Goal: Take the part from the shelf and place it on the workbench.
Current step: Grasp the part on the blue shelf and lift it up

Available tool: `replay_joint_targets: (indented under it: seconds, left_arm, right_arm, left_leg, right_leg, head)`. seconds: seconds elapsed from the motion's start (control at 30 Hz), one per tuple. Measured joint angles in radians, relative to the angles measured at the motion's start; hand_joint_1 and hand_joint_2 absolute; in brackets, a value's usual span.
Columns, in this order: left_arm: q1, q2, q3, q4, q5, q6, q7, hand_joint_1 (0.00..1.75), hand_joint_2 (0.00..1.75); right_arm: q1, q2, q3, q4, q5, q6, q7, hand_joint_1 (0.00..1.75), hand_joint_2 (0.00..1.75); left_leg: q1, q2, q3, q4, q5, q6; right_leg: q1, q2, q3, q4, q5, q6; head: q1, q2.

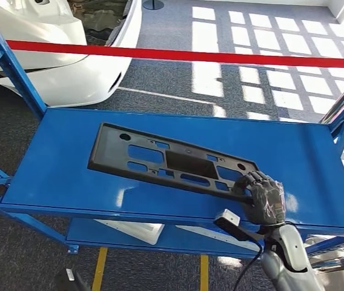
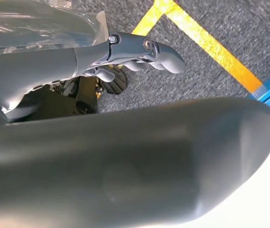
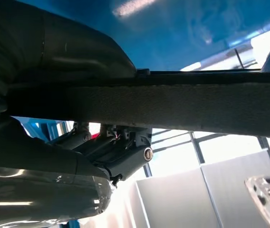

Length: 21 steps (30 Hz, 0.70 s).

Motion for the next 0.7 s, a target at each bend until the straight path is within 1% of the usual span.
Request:
replay_joint_targets:
  seconds: [0.2,0.47,0.6,0.7]
  left_arm:
    - [0.005,0.0,0.002,0.0,0.0,0.003,-0.007,0.0,0.0]
    - [0.019,0.001,0.025,0.0,0.0,0.022,-0.024,0.0,0.0]
    - [0.026,0.002,0.033,0.0,0.0,0.03,-0.031,0.0,0.0]
    - [0.028,0.002,0.041,0.0,0.0,0.031,-0.031,0.0,0.0]
  right_arm:
    - [0.067,-0.018,-0.029,-0.132,0.001,-0.015,-0.006,1.75,1.75]
    - [0.205,-0.042,-0.078,-0.393,0.038,-0.111,-0.02,1.75,1.75]
    - [0.279,-0.046,-0.098,-0.511,0.047,-0.124,-0.022,1.75,1.75]
    - [0.31,-0.047,-0.106,-0.561,0.048,-0.125,-0.023,1.75,1.75]
  left_leg:
    - [0.0,0.0,0.0,0.0,0.0,0.0]
    - [0.0,-0.001,-0.002,0.0,0.0,0.0]
    - [0.0,-0.001,-0.003,0.0,-0.001,0.0]
    - [0.0,-0.001,-0.003,0.0,0.0,0.0]
  right_leg:
    - [0.0,-0.001,0.0,0.0,0.0,0.0]
    - [0.0,-0.001,-0.002,0.0,-0.001,0.0]
    - [0.0,-0.001,-0.002,0.0,-0.002,0.0]
    - [0.0,0.0,-0.002,0.0,-0.002,0.0]
  head:
    - [0.0,0.0]
    - [0.0,0.0]
    - [0.0,0.0]
    - [0.0,0.0]
